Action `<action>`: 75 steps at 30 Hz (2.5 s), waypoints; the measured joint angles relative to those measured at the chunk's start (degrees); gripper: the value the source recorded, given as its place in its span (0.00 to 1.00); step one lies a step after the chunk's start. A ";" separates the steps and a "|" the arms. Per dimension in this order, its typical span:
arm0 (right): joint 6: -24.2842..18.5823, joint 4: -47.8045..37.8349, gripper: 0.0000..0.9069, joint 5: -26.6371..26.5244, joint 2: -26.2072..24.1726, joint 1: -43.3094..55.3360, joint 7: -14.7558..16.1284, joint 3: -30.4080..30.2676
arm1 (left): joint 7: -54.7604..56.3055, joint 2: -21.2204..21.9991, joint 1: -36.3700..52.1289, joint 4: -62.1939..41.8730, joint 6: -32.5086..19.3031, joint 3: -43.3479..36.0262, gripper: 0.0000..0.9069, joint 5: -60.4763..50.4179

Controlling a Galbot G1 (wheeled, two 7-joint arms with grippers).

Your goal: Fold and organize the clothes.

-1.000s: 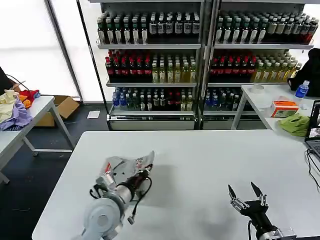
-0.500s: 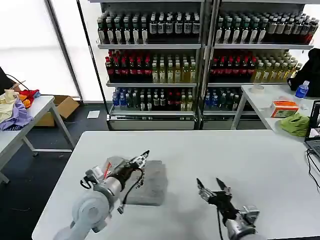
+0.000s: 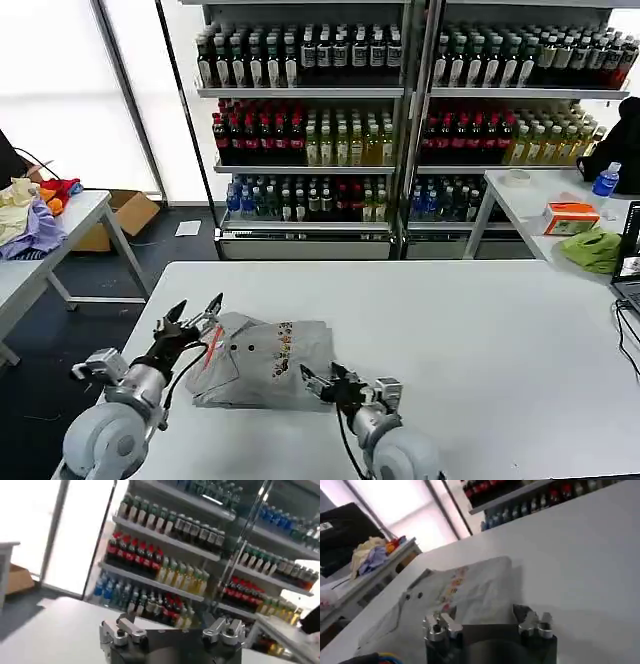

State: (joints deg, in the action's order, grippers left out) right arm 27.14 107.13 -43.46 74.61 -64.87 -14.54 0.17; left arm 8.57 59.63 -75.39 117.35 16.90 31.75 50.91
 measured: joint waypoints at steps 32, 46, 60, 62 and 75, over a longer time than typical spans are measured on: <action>5.13 2.89 0.00 -2.64 -12.40 -1.64 2.93 8.98 | -3.32 -0.08 -5.49 1.69 1.84 9.58 1.00 0.09; 5.31 5.16 1.00 -0.53 -20.61 -3.99 7.71 18.09 | -3.13 -0.05 -4.47 0.97 2.15 9.31 1.00 0.45; 1.16 5.59 1.00 5.92 -17.23 2.21 5.55 14.82 | -3.58 1.60 -5.42 2.59 1.90 7.47 1.00 -0.73; 0.64 4.58 1.00 7.41 -15.25 3.55 4.83 12.08 | -3.73 1.60 -5.80 2.82 1.70 7.42 1.00 -1.12; 1.12 -4.78 1.00 16.25 -7.87 5.97 0.54 3.47 | -4.58 2.14 -7.80 4.15 0.92 6.89 1.00 -3.10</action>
State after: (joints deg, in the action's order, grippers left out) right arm 28.26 102.35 -27.20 66.73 -58.89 -14.00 3.65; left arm 3.99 61.77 -83.19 121.51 17.82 38.64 47.81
